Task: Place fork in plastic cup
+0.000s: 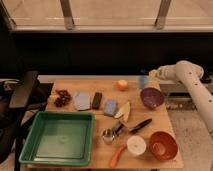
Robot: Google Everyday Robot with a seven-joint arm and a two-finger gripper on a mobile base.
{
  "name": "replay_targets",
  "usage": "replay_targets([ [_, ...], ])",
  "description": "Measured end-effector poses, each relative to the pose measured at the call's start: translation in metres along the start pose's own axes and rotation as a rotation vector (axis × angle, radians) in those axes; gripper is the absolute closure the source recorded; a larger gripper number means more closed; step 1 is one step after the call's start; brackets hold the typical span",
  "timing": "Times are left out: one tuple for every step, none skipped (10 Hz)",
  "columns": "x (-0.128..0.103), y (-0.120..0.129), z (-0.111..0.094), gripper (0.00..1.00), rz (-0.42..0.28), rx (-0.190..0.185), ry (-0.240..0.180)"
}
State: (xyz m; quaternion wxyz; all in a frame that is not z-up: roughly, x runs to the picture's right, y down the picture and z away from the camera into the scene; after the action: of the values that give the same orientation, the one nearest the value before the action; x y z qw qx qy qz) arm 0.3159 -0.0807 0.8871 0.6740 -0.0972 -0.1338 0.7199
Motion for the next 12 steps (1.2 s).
replay_targets([
  [0.007, -0.007, 0.0, 1.0, 0.025, 0.008, 0.005],
  [0.01, -0.011, -0.001, 1.0, 0.038, 0.013, 0.006],
  [0.016, -0.014, -0.001, 1.0, 0.054, 0.017, 0.012],
  [0.022, -0.014, 0.0, 1.0, 0.066, 0.018, 0.018],
  [0.027, -0.015, 0.0, 1.0, 0.079, 0.02, 0.023],
  [0.031, -0.018, -0.002, 1.0, 0.092, 0.023, 0.026],
  [0.034, -0.02, -0.002, 1.0, 0.099, 0.024, 0.03],
  [0.037, -0.019, 0.0, 1.0, 0.105, 0.02, 0.036],
  [0.039, -0.018, 0.002, 1.0, 0.108, 0.016, 0.042],
  [0.041, -0.016, 0.005, 1.0, 0.111, 0.01, 0.048],
  [0.043, -0.014, 0.009, 1.0, 0.11, 0.004, 0.056],
  [0.044, -0.013, 0.011, 1.0, 0.11, -0.001, 0.061],
])
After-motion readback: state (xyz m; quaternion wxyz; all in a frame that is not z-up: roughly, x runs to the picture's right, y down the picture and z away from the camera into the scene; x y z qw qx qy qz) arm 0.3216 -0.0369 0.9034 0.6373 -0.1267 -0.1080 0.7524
